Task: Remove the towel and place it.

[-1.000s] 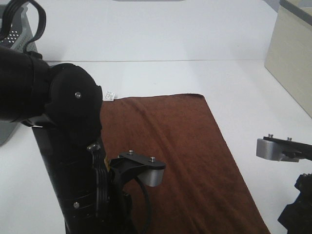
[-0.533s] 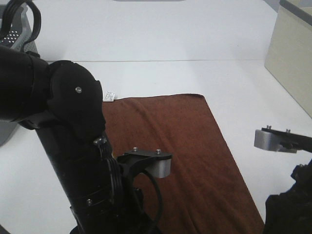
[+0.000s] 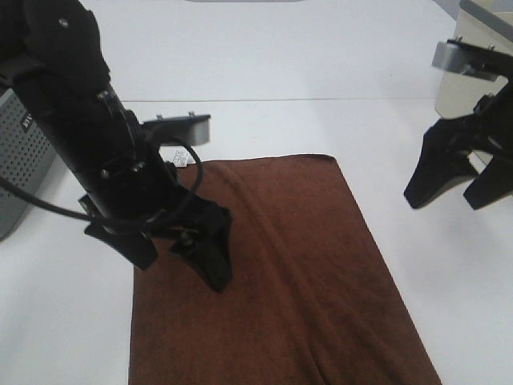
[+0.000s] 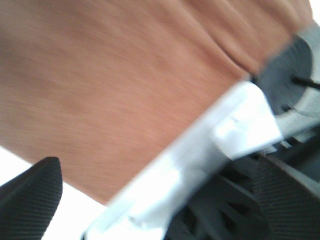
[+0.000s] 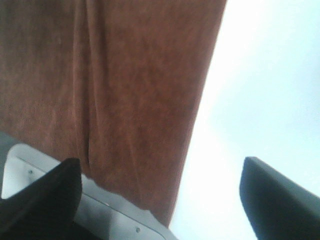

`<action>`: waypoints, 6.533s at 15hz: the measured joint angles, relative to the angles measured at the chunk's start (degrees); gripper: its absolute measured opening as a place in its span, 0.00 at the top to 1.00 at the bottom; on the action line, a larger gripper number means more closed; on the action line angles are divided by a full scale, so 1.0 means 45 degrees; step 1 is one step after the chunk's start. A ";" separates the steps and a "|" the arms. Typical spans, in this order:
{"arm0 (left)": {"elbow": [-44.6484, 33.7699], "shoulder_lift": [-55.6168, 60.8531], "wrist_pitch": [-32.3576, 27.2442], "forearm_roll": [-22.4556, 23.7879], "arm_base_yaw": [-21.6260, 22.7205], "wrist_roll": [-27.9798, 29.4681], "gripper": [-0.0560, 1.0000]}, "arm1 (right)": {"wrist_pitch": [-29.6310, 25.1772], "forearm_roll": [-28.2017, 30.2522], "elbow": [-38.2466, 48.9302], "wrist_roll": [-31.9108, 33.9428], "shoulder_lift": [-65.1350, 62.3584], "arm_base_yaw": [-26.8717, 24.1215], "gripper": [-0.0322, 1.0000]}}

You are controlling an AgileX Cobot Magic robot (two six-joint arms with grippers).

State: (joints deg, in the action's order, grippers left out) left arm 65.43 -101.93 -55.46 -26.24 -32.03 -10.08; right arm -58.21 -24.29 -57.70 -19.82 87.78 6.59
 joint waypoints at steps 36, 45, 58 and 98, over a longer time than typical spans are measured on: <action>0.5437 -0.6277 0.2967 0.0166 0.5220 -0.0828 0.04 | 0.0968 -0.2088 -1.1395 -0.2750 1.1905 -0.0140 0.17; 0.5539 -0.6646 0.4087 -0.1082 0.4482 -0.1299 0.31 | 0.1210 -0.1974 -1.1510 -0.2750 1.2058 0.0879 0.18; 0.5539 -0.6710 0.4049 -0.0853 0.4482 -0.1261 0.54 | 0.1795 -0.1261 -1.1510 -0.2636 1.2134 0.0879 0.46; 1.0288 -0.8531 0.9969 0.1719 0.4202 -0.5819 0.95 | 0.6723 0.0191 -1.5623 -0.1846 1.3293 0.0891 0.96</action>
State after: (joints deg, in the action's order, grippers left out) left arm 111.73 -140.32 -10.60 -18.51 -13.12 -36.27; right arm -27.96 -23.43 -128.00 -28.13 147.59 10.60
